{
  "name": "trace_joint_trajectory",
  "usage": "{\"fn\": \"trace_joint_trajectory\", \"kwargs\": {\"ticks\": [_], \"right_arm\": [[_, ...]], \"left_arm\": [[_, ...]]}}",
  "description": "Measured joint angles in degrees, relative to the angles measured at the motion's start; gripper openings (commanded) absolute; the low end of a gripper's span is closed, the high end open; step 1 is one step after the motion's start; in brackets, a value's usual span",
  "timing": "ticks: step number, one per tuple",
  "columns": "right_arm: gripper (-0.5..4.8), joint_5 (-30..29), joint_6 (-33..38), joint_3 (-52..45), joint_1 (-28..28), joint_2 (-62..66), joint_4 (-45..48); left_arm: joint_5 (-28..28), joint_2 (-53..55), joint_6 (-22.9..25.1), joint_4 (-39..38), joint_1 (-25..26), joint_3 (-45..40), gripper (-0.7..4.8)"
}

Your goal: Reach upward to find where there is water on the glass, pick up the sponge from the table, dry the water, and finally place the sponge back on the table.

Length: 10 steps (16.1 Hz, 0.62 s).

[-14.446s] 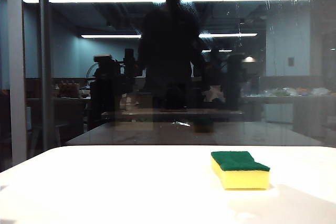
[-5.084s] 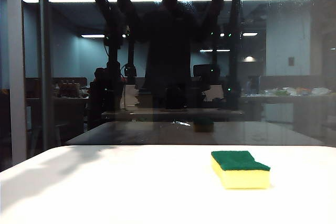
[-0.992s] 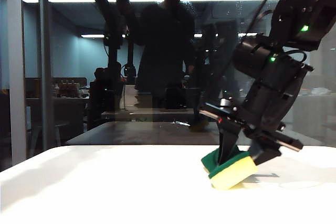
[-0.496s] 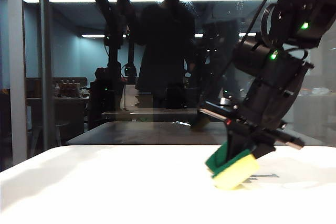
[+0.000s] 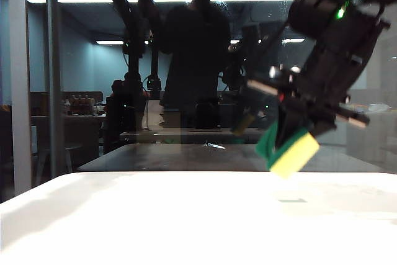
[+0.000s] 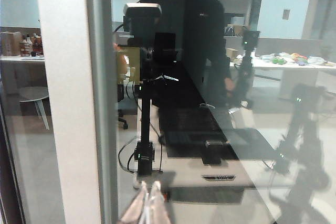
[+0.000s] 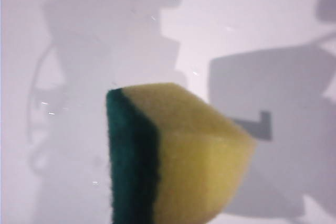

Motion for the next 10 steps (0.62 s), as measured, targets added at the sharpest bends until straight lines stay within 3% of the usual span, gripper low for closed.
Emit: {"fn": "trace_joint_trajectory", "kwargs": {"ticks": [10], "right_arm": [[-0.09, -2.2, -1.1, 0.0, 0.0, -6.9, 0.9]], "left_arm": [[0.0, 0.0, 0.0, -1.0, 0.0, 0.0, -0.05]]}}
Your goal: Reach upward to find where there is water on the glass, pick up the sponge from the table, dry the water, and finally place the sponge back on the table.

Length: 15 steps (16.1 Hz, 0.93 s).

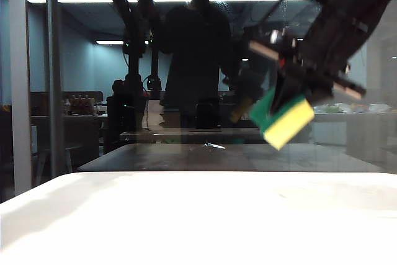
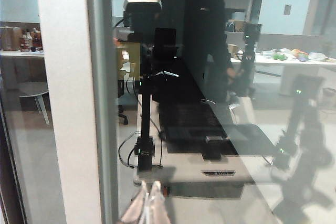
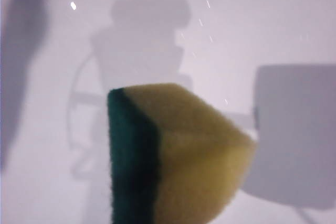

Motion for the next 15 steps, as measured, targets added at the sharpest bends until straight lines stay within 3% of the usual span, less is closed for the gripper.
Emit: {"fn": "trace_joint_trajectory", "kwargs": {"ticks": [3, 11, 15], "right_arm": [[-0.09, 0.1, -3.8, 4.4, -2.6, -5.0, 0.7], [-0.09, 0.1, -13.3, 31.2, -10.2, -8.2, 1.3], [-0.09, 0.1, -13.7, 35.9, -14.6, -8.2, 7.9]], "left_arm": [[0.0, 0.0, 0.0, 0.0, 0.0, 0.0, -0.05], [0.0, 0.0, 0.0, -2.1, 0.0, 0.0, -0.05], [0.0, 0.0, 0.0, -2.1, 0.0, 0.0, -0.05]]}}
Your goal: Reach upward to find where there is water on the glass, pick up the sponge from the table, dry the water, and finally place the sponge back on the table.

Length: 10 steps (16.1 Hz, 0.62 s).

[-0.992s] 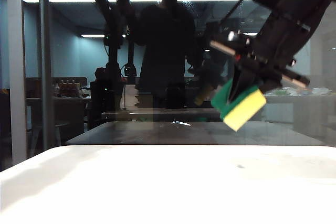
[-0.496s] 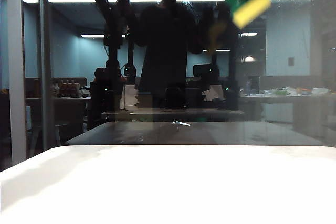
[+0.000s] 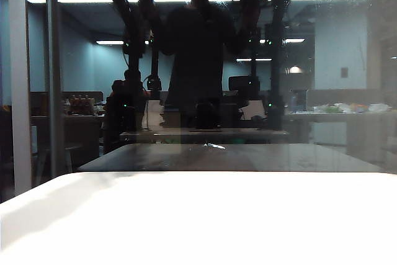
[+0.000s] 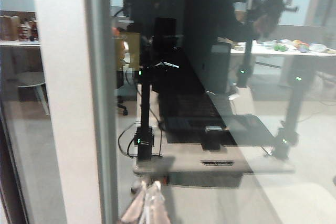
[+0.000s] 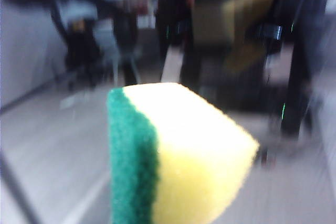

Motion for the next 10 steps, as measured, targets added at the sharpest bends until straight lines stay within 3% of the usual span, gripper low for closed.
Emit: {"fn": "trace_joint_trajectory", "kwargs": {"ticks": [5, 10], "right_arm": [[-0.09, -0.2, -0.2, 4.7, -4.0, 5.0, 11.1], [-0.09, -2.2, -0.1, 25.8, -4.3, 17.9, 7.9]], "left_arm": [[0.0, 0.0, 0.0, 0.0, 0.0, 0.0, -0.05], [0.0, 0.0, 0.0, 0.0, 0.0, 0.0, -0.05]]}}
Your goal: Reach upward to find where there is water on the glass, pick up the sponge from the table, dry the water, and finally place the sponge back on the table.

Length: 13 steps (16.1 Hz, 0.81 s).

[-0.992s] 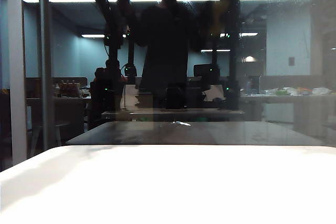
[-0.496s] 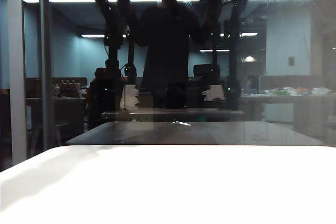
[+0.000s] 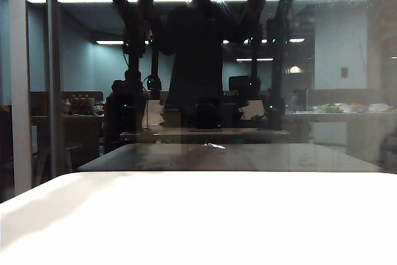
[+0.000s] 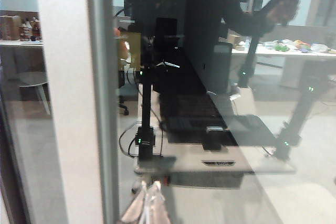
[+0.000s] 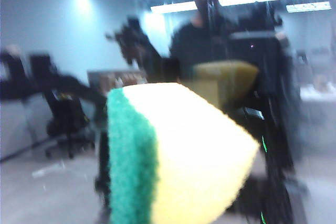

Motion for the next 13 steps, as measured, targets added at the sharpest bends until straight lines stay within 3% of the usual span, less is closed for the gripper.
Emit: {"fn": "trace_joint_trajectory", "kwargs": {"ticks": [5, 10, 13], "right_arm": [[-0.09, -3.3, 1.7, 19.5, -0.2, 12.7, -5.6], [-0.09, 1.8, 3.5, 20.5, -0.3, 15.4, -5.4], [-0.09, 2.1, 3.6, 20.5, -3.1, 15.6, -4.5]], "left_arm": [[0.0, 0.0, 0.0, 0.0, 0.0, 0.0, -0.05], [0.0, 0.0, 0.0, -0.4, 0.0, 0.0, -0.05], [-0.1, 0.0, 0.0, -0.4, 0.0, 0.0, -0.05]]}}
